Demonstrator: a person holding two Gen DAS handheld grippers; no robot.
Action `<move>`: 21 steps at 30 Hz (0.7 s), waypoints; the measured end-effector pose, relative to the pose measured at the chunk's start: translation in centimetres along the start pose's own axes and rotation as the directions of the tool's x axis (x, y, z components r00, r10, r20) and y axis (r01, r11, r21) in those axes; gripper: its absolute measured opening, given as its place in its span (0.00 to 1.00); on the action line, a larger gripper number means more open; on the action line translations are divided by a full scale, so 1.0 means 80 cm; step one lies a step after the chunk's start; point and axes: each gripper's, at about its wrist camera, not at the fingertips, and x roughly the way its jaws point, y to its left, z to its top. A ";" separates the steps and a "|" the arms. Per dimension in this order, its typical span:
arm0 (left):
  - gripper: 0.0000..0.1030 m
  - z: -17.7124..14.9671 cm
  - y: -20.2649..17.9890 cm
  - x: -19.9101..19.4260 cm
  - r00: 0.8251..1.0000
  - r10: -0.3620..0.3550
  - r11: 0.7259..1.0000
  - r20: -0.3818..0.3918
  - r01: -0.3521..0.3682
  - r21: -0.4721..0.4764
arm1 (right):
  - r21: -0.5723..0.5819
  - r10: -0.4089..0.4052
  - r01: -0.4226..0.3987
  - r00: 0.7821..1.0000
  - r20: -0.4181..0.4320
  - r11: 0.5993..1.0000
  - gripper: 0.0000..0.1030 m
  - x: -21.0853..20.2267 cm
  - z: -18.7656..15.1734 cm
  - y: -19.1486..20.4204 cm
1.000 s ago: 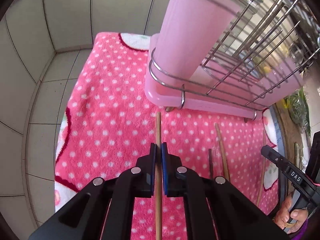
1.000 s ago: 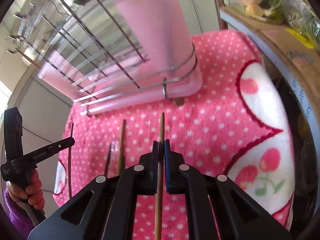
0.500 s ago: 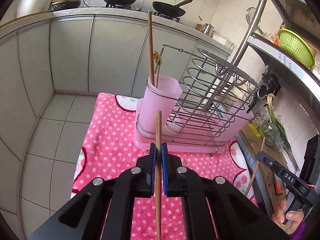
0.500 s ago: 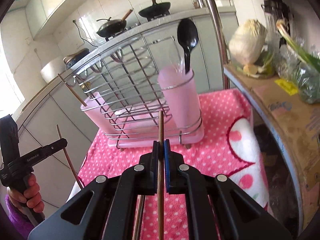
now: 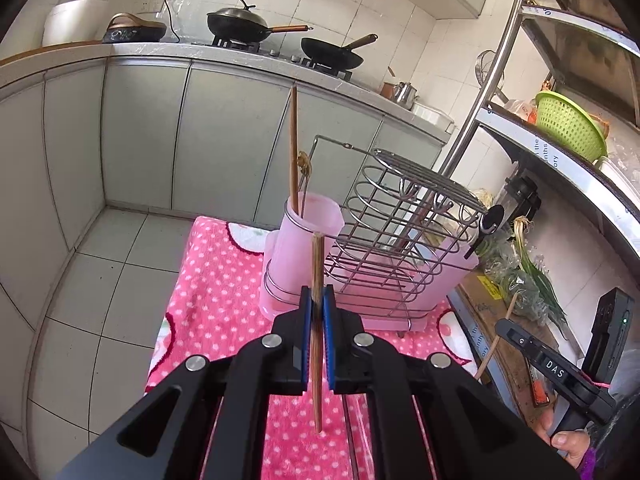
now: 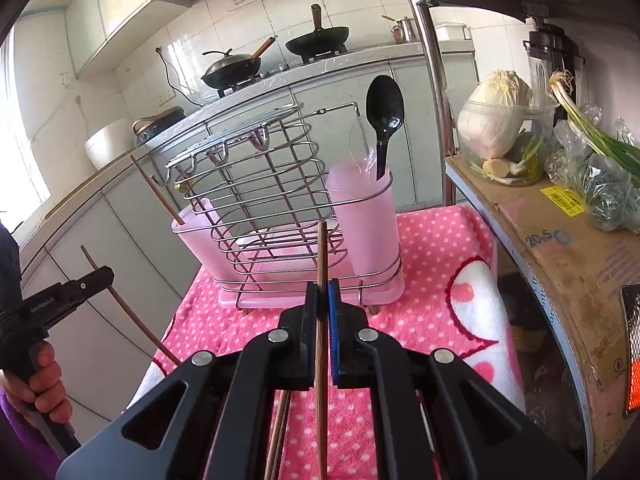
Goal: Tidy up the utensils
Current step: 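Lift both held wooden chopsticks up over the pink utensil holder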
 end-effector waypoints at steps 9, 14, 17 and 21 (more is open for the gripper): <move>0.05 0.014 -0.003 -0.023 0.998 0.003 1.000 0.066 -0.004 0.011 | -0.006 0.009 -0.009 0.999 0.037 1.000 0.05 -0.014 0.007 0.003; 0.05 0.018 -0.006 -0.031 0.996 0.004 1.000 0.086 -0.006 0.021 | -0.015 0.013 -0.012 0.998 0.054 1.000 0.05 -0.020 0.012 0.003; 0.05 0.019 -0.008 -0.030 0.996 0.008 0.999 0.091 -0.011 0.031 | -0.022 0.008 -0.007 0.999 0.049 1.000 0.05 -0.016 0.010 0.003; 0.05 0.020 -0.009 -0.027 0.996 0.007 0.999 0.086 -0.010 0.033 | -0.011 0.011 -0.010 0.999 0.049 1.000 0.05 -0.015 0.013 -0.001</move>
